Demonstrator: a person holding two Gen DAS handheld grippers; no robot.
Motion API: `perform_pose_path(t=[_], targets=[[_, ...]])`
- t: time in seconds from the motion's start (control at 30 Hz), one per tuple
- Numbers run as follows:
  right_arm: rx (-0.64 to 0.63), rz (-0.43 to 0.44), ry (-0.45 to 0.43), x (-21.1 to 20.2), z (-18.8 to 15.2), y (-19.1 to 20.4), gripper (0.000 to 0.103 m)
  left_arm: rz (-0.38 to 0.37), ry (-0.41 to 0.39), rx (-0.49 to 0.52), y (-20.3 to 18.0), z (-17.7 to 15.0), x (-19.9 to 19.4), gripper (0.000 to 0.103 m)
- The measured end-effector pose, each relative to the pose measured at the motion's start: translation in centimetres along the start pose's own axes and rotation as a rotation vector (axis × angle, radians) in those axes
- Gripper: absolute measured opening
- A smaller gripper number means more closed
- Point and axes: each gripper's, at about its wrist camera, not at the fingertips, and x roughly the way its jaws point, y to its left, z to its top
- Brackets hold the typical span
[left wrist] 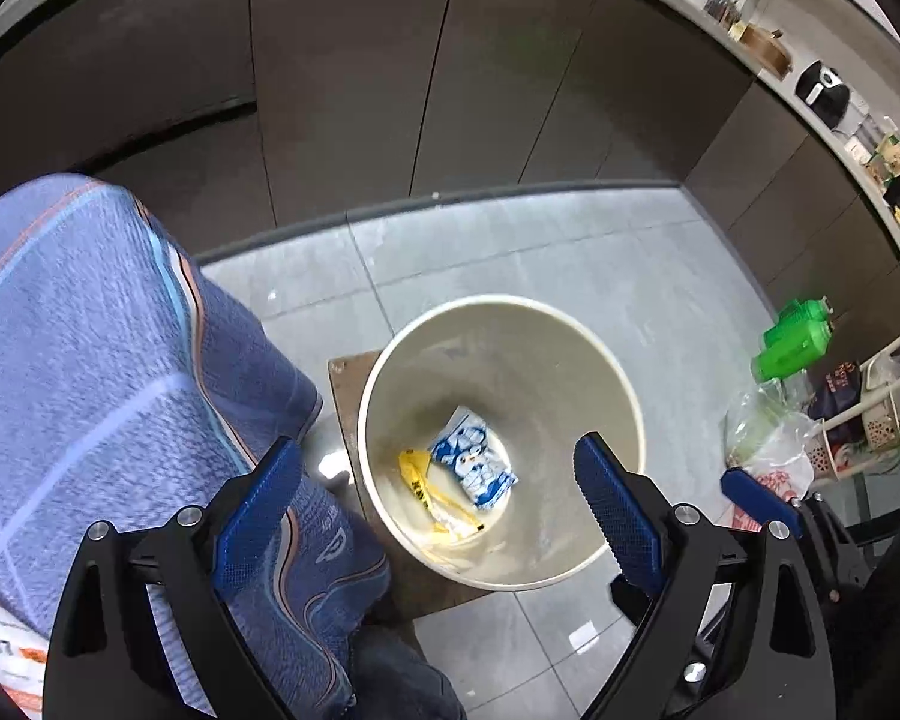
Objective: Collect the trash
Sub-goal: 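Move both tools back over the table toward the paper cup and long wrapper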
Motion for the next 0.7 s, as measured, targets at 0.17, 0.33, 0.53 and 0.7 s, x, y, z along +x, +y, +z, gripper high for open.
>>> perform_pose_path(t=[0.17, 0.33, 0.53, 0.7], targets=[[-0.033, 0.01, -0.059, -2.9, 0.8, 1.4, 0.095, -0.008, -0.102, 0.035, -1.0, 0.3, -4.9, 0.092], [-0.068, 0.037, -0.133, -6.8, 1.5, 3.3, 0.095, -0.012, -0.211, 0.027, -0.6, -0.1, -11.2, 0.094], [-0.122, 0.09, -0.22, -11.1, 1.6, 6.6, 0.099, 0.02, -0.297, -0.049, 1.8, -2.5, -17.9, 0.094], [-0.17, 0.17, -0.259, -13.4, 1.5, 10.1, 0.099, 0.066, -0.34, -0.175, 6.4, -6.4, -22.5, 0.094]])
